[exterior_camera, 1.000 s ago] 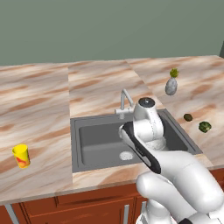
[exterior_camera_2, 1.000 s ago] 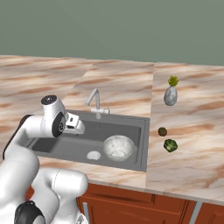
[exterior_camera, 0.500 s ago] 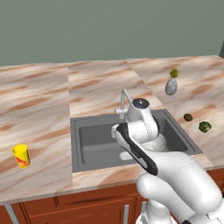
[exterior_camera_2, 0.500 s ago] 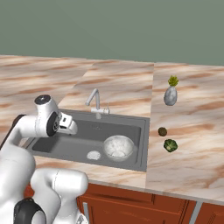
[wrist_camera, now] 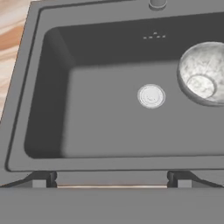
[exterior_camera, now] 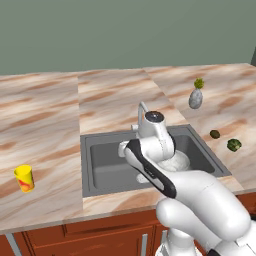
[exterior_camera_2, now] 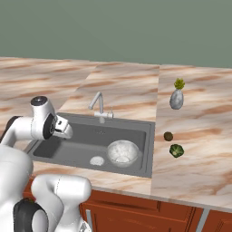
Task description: Remove the kiwi and broccoli from the sink. Then move the bowl and cup from the counter to the sink for washing.
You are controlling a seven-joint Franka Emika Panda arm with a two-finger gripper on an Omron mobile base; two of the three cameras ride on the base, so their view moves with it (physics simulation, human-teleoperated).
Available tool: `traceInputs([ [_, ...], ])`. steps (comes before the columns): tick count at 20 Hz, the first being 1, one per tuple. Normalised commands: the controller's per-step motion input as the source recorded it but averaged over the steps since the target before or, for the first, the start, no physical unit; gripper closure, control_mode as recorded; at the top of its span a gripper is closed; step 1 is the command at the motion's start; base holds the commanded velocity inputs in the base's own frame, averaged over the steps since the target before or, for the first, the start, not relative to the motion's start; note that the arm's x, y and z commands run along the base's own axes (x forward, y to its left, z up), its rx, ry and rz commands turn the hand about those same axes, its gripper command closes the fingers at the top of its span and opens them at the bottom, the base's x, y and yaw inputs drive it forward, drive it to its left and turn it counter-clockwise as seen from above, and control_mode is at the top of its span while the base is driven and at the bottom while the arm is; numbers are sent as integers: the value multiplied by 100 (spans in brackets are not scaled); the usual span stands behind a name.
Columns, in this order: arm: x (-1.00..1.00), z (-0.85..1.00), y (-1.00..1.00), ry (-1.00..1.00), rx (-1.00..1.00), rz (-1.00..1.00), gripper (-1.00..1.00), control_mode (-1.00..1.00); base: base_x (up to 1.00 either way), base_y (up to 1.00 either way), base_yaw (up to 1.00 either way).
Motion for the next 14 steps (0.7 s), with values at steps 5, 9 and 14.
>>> traceInputs([
  [5,0,4,32,5,1,0,-100,-100,0,0,0],
  [9,0,6,32,7,0,0,-100,-100,0,0,0],
  [14,0,6,30,6,0,0,-100,-100,0,0,0],
])
